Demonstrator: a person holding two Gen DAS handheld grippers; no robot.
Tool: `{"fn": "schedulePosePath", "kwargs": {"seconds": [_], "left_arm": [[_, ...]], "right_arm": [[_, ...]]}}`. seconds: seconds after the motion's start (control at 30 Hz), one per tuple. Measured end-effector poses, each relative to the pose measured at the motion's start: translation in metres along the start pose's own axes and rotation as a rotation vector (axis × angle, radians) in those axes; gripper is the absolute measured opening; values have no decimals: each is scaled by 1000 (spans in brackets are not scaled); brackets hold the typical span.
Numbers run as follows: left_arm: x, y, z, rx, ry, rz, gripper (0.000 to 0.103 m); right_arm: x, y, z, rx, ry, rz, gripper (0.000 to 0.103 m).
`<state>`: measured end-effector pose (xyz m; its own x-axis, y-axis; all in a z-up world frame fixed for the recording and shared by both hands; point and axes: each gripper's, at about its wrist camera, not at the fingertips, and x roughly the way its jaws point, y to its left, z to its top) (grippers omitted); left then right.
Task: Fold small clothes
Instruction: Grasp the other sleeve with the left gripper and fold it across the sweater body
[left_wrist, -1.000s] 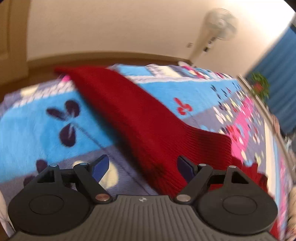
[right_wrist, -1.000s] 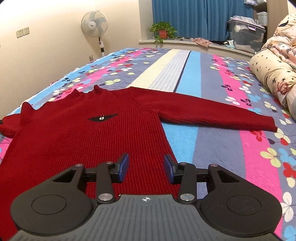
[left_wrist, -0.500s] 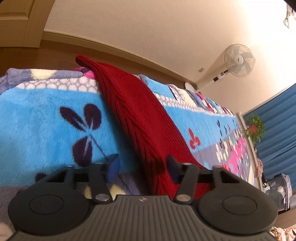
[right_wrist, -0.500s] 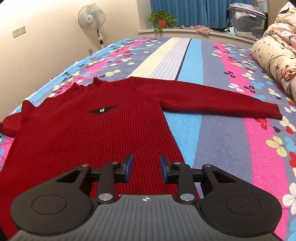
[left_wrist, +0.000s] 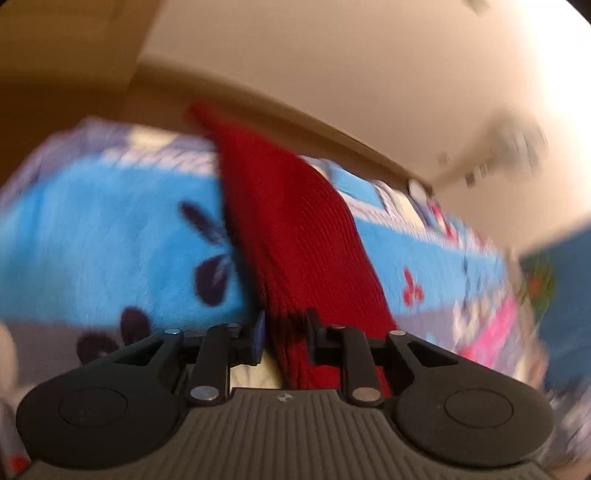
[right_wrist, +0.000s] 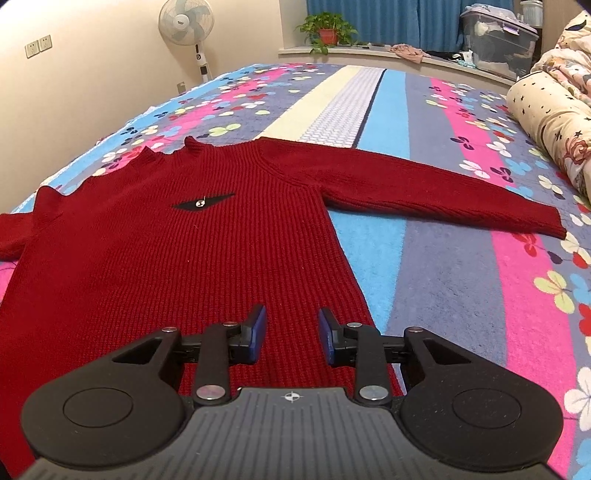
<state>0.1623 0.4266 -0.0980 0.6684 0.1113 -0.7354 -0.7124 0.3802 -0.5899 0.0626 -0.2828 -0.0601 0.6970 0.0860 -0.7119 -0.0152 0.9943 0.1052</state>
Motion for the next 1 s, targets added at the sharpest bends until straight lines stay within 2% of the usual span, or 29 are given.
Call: {"fn": "schedulePosePath", "kwargs": {"seconds": [0.07,0.13,0.2,0.3,0.4,0.43,0.5,0.57,0.63,0.67,0.7,0.73,0.77,0.8,0.83,0.87,0.93,1.0], "left_arm": [[7,5,9,-24,-7,-21,30],[13,3,10,24,-7,-20,30],[12,-3,8,78,-37,3,16],[-5,-26,3,189,-146,38,13],[-31,-78,-24,433,-286,69,12],[-39,-98,-43,511,-316,53,12],[-54,-130,-80,661,-329,-38,11],[-68,-161,-124,824,-313,-176,11],[-79,-186,-175,983,-235,-366,13],[-80,-195,-195,1046,-154,-459,18],[-79,-205,-219,1125,-29,-552,27],[-79,-209,-238,1208,59,-614,34],[-83,-212,-259,1307,66,-646,34],[-89,-212,-275,1396,6,-652,35],[-92,-211,-282,1437,-32,-657,40],[-91,-210,-282,1438,-29,-667,44],[-86,-207,-268,1361,41,-666,45],[-81,-203,-251,1290,42,-634,45]], "right_arm": [[1,0,-1,-2,8,-4,32],[2,0,-1,-3,14,-7,32],[3,0,0,-4,17,-10,32],[3,1,0,-9,20,-13,32],[6,1,0,-17,25,-22,32],[6,1,0,-17,26,-22,32],[6,1,-1,-19,28,-22,32],[8,0,-2,-13,34,-22,32],[9,-2,-3,-5,41,-22,32],[10,-3,-4,-2,42,-22,32],[11,-4,-4,1,43,-22,32],[11,-4,-4,2,43,-21,32],[12,-5,-5,4,44,-20,32],[13,-6,-6,6,45,-19,32],[13,-6,-6,8,47,-18,32],[14,-6,-6,8,48,-17,32],[13,-6,-6,5,44,-13,32],[14,-6,-6,4,42,-10,32]]}}
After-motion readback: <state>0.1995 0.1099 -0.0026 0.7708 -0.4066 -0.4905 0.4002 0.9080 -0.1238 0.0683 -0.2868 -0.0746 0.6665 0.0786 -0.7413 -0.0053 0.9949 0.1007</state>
